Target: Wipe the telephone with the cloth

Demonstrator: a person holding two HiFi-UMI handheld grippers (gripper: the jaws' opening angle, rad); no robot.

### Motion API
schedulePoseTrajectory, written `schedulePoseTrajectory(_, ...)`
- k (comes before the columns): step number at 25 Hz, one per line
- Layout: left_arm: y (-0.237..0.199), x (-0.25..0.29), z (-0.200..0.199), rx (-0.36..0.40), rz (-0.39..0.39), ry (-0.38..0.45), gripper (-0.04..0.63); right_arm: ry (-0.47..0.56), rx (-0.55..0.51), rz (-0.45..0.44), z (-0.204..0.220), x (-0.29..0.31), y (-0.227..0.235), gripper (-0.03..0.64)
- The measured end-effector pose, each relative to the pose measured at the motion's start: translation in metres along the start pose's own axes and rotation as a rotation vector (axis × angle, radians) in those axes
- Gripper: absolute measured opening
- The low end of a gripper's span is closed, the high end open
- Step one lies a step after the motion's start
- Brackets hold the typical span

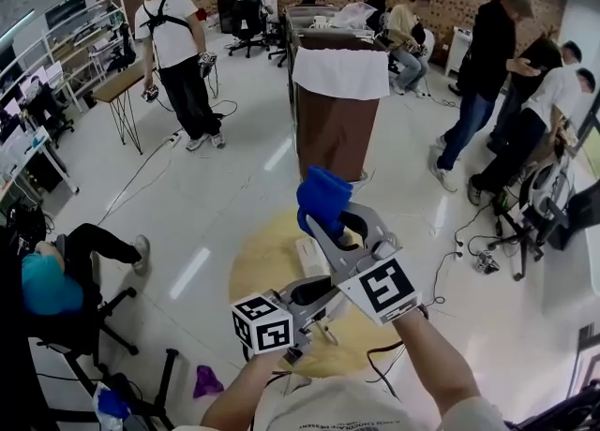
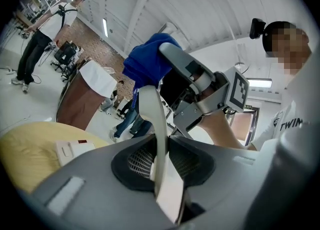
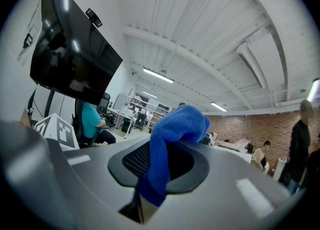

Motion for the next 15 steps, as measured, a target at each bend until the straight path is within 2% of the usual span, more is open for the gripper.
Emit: schedulePoseTrajectory(15,-0.007,-0.002,-0.008,0.004,-0.026,0.019,0.074,0.025,0.026,-0.066,-0.011,-0.006,-0.034,0.071)
Point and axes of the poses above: the fingertips, and each gripper's own axes: x forward along the fingers, y to its right, z out of its underside, the point moved 4 cm from there along -x, backward along the fingers, and after that the axes turned 10 degrees about -x, right-handed, at the moved point
